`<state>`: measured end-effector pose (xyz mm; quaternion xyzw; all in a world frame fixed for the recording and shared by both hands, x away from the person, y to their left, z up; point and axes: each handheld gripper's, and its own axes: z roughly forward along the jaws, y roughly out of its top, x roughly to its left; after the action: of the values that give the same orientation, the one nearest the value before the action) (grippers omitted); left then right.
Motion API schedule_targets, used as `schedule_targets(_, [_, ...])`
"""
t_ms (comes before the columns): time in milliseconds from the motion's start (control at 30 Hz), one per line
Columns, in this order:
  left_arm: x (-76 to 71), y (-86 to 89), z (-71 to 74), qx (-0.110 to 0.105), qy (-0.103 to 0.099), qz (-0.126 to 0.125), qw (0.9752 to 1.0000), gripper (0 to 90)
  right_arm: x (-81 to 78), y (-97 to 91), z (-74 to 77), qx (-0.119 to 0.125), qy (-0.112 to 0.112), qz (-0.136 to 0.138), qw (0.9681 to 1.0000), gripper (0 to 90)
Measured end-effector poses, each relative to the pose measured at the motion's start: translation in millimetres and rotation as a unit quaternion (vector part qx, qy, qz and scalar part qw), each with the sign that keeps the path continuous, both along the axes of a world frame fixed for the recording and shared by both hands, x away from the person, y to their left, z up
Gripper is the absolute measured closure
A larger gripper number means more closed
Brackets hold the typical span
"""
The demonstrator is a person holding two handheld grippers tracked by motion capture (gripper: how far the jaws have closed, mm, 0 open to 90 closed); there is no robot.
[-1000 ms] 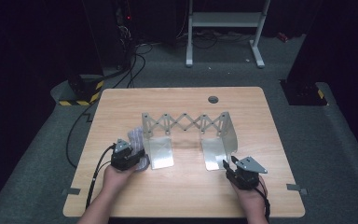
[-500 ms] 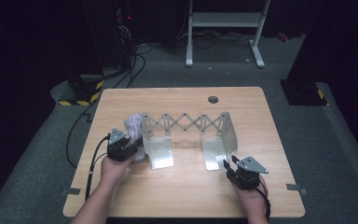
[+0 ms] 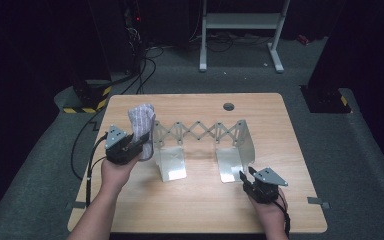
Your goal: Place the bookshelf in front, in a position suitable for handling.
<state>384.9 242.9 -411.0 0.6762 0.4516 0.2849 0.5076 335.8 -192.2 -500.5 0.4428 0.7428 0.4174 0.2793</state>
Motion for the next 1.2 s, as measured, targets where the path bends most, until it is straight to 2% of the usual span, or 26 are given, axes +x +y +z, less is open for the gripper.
schedule_targets(133, [4.1,2.0,-11.7,-0.007,0.017,0.007,0.9998,67.4,0.0,0.1,-0.2,-0.001,0.0,0.0,1.0,60.2])
schedule_targets(333, [8.0,2.6,-37.4,-0.014,0.051,0.007,0.9986,67.7,0.4,0.8,-1.1,-0.001,0.002,0.001,1.0,60.2])
schedule_targets(533, [14.0,-0.6,-72.1,0.005,0.099,0.002,0.9951,67.9,0.6,2.5,-2.2,-0.003,0.005,0.003,1.0,60.1])
schedule_targets(667, [16.9,-2.2,-88.7,0.021,0.121,-0.001,0.9924,67.9,1.0,2.8,-3.0,-0.005,0.005,0.004,1.0,60.2])
schedule_targets(767, [19.0,-2.6,-95.8,0.036,0.13,0.0,0.9908,67.9,1.2,3.2,-3.5,-0.004,0.007,0.004,1.0,60.2])
schedule_targets(900, [21.1,-3.2,-107.2,0.054,0.152,-0.006,0.9868,67.8,1.6,3.6,-4.1,-0.005,0.008,0.005,0.9999,60.2])
schedule_targets(967, [20.4,-1.6,-110.0,0.046,0.154,-0.008,0.987,67.8,2.0,3.3,-4.5,-0.006,0.009,0.005,0.9999,60.2])
schedule_targets(1100, [19.4,-0.3,-109.3,0.051,0.155,-0.01,0.9865,67.8,2.3,2.7,-5.4,-0.004,0.012,0.002,0.9999,60.1])
schedule_targets(1200, [16.3,4.0,-107.5,0.046,0.157,-0.012,0.9864,67.7,2.0,3.8,-5.5,-0.006,0.013,0.003,0.9999,60.0])
